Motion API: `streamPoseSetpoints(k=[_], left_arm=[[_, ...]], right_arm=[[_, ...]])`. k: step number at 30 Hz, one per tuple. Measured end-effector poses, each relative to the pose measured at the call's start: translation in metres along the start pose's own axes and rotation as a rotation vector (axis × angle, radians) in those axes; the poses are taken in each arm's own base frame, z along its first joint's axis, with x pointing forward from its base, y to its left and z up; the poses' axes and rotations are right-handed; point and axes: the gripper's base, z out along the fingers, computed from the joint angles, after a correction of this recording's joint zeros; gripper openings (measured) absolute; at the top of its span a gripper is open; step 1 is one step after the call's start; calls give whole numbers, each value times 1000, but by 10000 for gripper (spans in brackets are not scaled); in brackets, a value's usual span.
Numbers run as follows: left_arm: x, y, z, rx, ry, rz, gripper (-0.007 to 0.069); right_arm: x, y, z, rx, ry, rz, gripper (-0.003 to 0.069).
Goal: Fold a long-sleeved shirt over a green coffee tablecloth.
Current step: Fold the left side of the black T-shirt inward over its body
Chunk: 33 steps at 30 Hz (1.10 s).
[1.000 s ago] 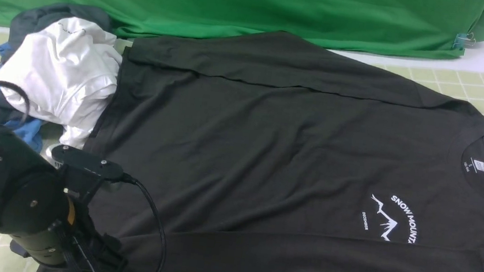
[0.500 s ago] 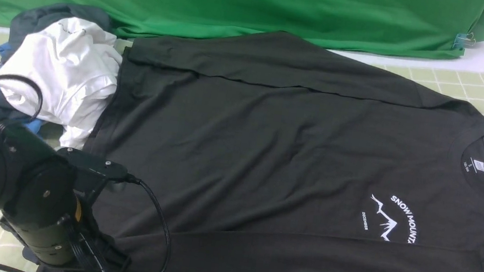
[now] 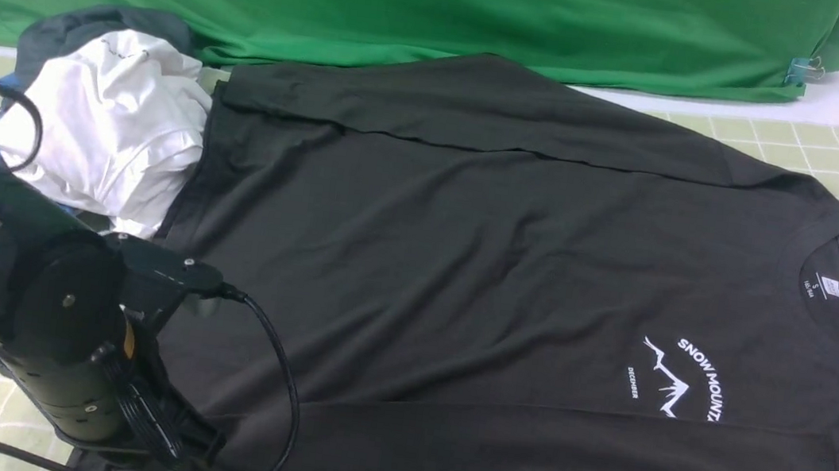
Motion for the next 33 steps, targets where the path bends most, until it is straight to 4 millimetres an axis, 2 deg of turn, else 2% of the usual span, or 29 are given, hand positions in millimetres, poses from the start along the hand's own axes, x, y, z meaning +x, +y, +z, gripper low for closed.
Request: streamPoseSetpoints(k=[5,10,11,12,15,18,19,24,26,27,28,32,33], left_arm=[[-3,1,-19,8,-80,4,7],[-19,6,-75,-10,-299,29,7],[-20,6,-77,-12,-306,30,7],[-28,7,-92,-24,-366,39,7],[-47,10,-122,-58,-472,57,7],[-60,12,-133,-92,-513,74,7],[-72,13,-139,-118,-535,86,7],[-107,16,-137,-176,-540,103,7],[-126,24,-127,-191,-512,79,7],[-128,24,-127,-192,-514,76,7],[-140,32,-116,-204,-483,56,7],[-156,41,-103,-220,-457,41,7],[-166,43,-93,-227,-434,39,7]], right_arm=[[0,0,0,0,1,0,5],[0,0,0,0,1,0,5],[0,0,0,0,1,0,5],[0,0,0,0,1,0,5],[0,0,0,0,1,0,6],[0,0,0,0,1,0,7],[0,0,0,0,1,0,7],[0,0,0,0,1,0,7],[0,0,0,0,1,0,7],[0,0,0,0,1,0,7],[0,0,0,0,1,0,7],[0,0,0,0,1,0,8],[0,0,0,-2,4,0,8]])
